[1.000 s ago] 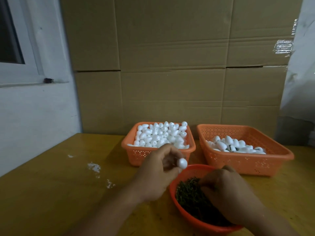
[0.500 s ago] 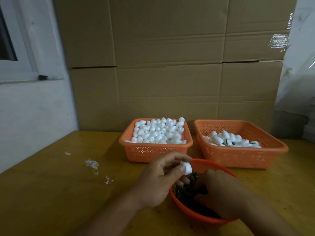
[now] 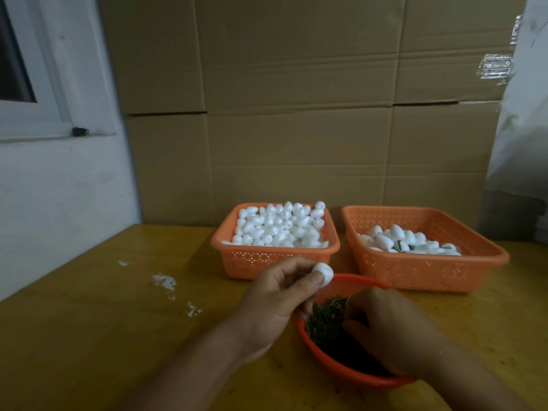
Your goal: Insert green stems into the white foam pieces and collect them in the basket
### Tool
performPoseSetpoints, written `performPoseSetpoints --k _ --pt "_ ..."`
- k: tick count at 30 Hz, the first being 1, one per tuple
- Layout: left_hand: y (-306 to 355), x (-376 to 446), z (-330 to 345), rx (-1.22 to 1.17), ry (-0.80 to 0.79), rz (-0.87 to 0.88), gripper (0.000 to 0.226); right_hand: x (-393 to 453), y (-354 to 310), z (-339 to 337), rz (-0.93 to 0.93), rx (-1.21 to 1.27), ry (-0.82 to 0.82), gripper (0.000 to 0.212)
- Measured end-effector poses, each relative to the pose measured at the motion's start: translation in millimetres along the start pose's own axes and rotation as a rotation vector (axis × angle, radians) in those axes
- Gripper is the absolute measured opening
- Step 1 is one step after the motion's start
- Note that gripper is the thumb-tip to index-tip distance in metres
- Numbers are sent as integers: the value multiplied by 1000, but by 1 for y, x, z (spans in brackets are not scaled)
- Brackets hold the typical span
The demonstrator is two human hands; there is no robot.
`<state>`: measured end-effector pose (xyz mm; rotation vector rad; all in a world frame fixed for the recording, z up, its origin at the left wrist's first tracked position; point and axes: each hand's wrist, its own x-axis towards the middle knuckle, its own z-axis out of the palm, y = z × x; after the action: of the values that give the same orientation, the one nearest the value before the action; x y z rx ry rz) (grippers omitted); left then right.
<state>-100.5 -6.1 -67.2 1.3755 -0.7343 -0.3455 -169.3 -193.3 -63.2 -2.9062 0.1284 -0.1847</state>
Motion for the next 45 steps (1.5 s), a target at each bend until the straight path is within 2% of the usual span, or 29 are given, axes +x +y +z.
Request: performPoseSetpoints --k 6,10,14,17,21,26,29,34,39,45 --pt "0 -1 1 -53 -6 1 19 0 0 2 -1 56 45 11" --pt "0 -1 1 -84 24 -15 21 -2 0 2 -22 101 155 8" --pt "1 -1 1 -93 28 -18 13 -5 -4 -4 -98 224 291 6" --pt "0 0 1 -96 39 -17 12 -10 -8 -10 -119 428 338 16" --pt "0 1 0 -115 68 -13 21 -14 -14 -18 -88 843 369 23" --pt "0 1 1 -137 99 -21 32 -19 -22 -24 -120 1092 309 15" --pt "1 2 1 -151 122 -27 35 -19 -23 -24 -119 1112 284 9" --pt "0 2 2 -145 147 -30 36 -21 -25 -23 -142 1068 216 16" --pt "1 0 3 -114 132 -31 39 -20 -27 -19 -178 1062 216 12" --pt "2 0 6 -88 134 -25 40 -20 -28 -18 -231 1023 245 17"
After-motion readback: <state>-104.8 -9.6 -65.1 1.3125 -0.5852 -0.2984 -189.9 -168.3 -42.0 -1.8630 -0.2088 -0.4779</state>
